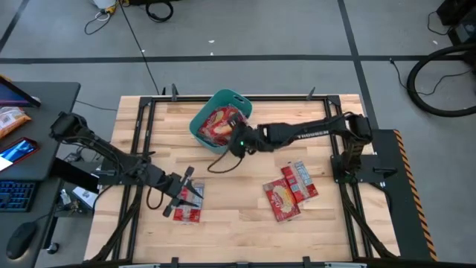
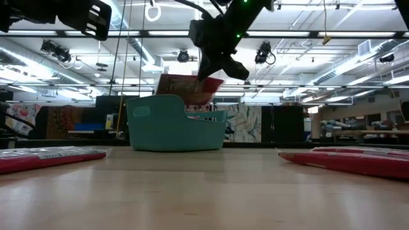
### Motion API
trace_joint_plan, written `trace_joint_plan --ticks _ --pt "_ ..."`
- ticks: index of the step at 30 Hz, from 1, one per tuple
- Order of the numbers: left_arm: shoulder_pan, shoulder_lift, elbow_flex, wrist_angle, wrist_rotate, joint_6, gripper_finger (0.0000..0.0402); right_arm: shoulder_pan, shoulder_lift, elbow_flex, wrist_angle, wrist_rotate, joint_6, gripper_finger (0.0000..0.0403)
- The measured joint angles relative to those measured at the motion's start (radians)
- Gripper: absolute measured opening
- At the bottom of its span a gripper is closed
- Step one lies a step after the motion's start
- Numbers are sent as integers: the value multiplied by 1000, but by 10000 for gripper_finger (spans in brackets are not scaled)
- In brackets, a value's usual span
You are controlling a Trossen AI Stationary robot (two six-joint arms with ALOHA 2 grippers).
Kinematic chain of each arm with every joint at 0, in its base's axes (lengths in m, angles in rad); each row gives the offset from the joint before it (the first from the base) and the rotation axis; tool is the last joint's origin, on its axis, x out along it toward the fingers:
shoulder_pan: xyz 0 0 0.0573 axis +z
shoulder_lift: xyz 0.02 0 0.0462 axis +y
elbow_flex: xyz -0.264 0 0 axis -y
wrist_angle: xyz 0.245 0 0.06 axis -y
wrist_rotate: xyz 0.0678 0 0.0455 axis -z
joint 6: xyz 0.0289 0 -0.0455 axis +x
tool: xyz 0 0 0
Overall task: Sort popcorn bags into baskets
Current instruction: Put the red popcorn bag into the blue bin
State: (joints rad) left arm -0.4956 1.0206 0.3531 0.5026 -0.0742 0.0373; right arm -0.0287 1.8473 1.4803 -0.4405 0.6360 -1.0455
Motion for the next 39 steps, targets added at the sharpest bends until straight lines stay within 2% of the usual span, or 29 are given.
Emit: trace_joint_plan --ticks 4,10,15,22,25,30,33,35,39 --pt "-7 0 0 -13 0 0 142 -62 0 0 87 -71 -162 6" --pt "-7 0 0 -25 0 1 142 -152 0 0 198 -183 -292 7" --pt "-7 0 0 -26 0 1 142 -215 0 0 231 -309 -291 23" --pt "-7 0 0 -31 0 2 142 -258 -2 0 220 -326 -208 79" --pt "-7 0 0 -32 0 3 142 -251 -2 0 224 -251 -155 102" --pt "-7 0 0 -35 0 14 142 -179 -6 0 218 12 -22 112" --pt "-7 0 0 -38 0 38 142 -113 -6 0 201 132 80 112" --pt "-6 0 0 -38 0 53 142 -65 -6 0 175 177 154 112" --pt "-5 0 0 -37 -27 107 142 25 -6 0 66 173 328 112"
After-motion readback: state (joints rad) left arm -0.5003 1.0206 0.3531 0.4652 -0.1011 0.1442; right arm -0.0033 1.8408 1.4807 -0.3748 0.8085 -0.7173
